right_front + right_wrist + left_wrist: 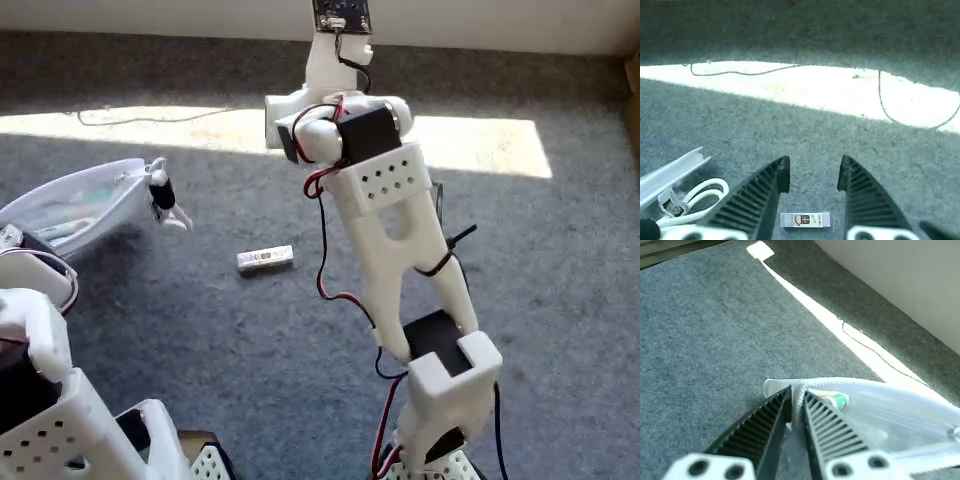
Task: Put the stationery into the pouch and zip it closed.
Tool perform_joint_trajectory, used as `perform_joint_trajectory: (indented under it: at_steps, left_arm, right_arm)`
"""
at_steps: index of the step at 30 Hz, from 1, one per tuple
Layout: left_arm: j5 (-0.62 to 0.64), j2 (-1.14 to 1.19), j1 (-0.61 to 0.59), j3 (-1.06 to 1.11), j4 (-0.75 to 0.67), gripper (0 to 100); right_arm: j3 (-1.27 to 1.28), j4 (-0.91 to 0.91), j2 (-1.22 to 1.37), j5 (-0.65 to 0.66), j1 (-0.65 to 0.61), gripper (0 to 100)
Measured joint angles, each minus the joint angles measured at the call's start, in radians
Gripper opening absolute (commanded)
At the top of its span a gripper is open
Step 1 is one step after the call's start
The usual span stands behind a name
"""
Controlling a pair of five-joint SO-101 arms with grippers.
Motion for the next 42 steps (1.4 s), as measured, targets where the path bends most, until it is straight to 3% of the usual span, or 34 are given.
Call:
perform_joint_trajectory:
  at_steps: [7,14,24,34,42]
  left_arm:
    - [0.0,0.0,0.002,0.0,0.0,1]
    - [0.0,0.0,0.002,0.006,0.0,1]
    - [0.0,-0.003,0.0,0.06,-0.035,1]
    - [0.0,-0.003,0.012,0.06,-0.037,1]
    - [0.0,-0.003,0.014,0.06,-0.037,1]
  right_arm:
    - [-0.035,0.133,0.149,-0.253,-0.018,16.0]
    - [-0.035,0.15,0.252,-0.451,-0.032,16.0]
    - [-0.035,0.222,0.27,-0.491,-0.124,16.0]
    - [-0.037,0.232,0.44,-0.494,-0.132,15.9]
    - [-0.037,0.216,0.522,-0.583,-0.138,15.9]
